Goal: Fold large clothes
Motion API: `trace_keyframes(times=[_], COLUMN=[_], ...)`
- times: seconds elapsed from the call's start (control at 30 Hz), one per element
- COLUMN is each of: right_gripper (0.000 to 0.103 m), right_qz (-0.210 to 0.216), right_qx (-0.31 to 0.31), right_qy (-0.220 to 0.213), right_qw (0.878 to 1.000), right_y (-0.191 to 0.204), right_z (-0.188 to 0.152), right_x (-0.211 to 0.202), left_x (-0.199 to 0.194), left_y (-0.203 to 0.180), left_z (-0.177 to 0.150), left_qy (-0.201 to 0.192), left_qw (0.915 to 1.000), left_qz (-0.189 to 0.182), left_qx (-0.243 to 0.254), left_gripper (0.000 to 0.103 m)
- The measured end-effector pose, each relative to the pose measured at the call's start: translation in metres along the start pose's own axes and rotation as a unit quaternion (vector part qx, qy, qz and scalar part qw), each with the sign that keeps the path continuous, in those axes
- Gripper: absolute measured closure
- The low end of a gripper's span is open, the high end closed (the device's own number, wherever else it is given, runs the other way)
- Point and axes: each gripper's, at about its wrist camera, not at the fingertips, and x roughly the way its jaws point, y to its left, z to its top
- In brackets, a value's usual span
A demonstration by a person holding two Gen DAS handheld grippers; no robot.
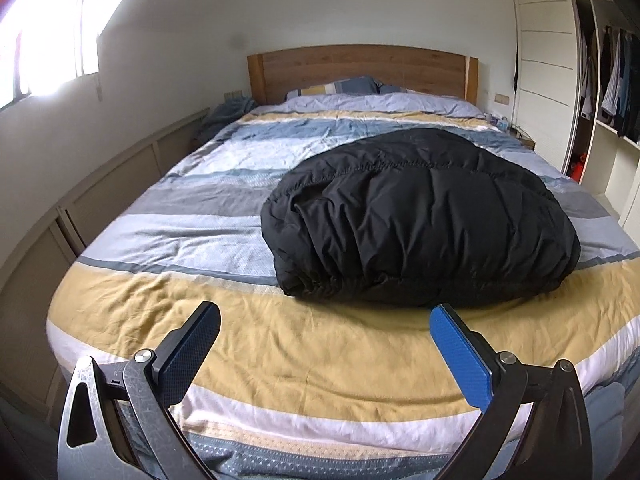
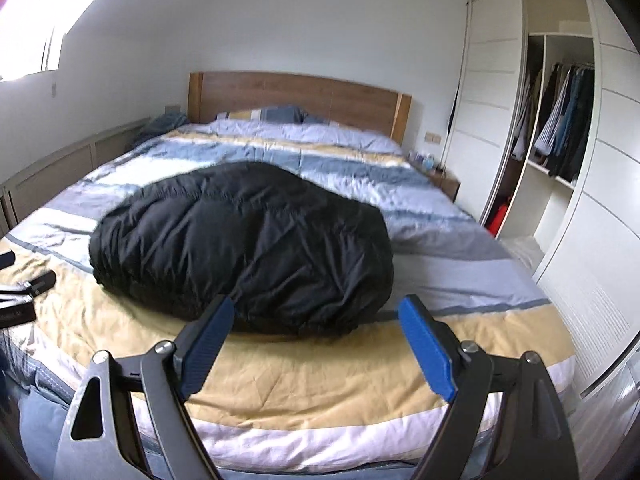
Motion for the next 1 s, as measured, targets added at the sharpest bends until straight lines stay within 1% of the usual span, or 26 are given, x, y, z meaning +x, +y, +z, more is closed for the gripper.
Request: trace_keyframes(times=[0.1,0.2,0.3,0.5,0.73,1.0], right_gripper=[0.018,0.018,0.018,0.018,0.018,0.018], right_qz=[0.009,0.007,0.019,0.024,0.027,0.023], right_qx=[0.002,0.007,0.016,0.019,0.033,0.048], right_qy=[-0.022,-0.032,-0.037,-0.048,-0.069,-0.092], right_qw=[1.0,0.999,0.999,0.998,0.997,0.994], right_y=[0.002,0.001,0.001,0.0,-0.008,-0.019], right_z=[0.002,0.001,-0.001,-0.004,-0.001,0.003], right_x=[-0.019,-0.032,-0.043,-0.061,-0.08,-0.096], left_x=[-0.015,-0.03,-0.047,-0.079,-0.104,-0.118], left_y=[-0.003,-0.004,-0.007,-0.011,-0.015,-0.014], left_z=[-0.002,-0.002,-0.004,-0.002,0.001,0.001], left_qy=[-0.011,-0.027,-0.048,-0.082,-0.115,-0.134], left_qw=[0.9999,0.9996,0.9988,0.9964,0.9929,0.9907], left_qz=[0.001,0.008,0.014,-0.001,0.01,0.006], left_qx=[0.002,0.002,0.0,-0.021,-0.025,-0.025], left_gripper=[0.0,0.0,0.001,0.001,0.001,0.001])
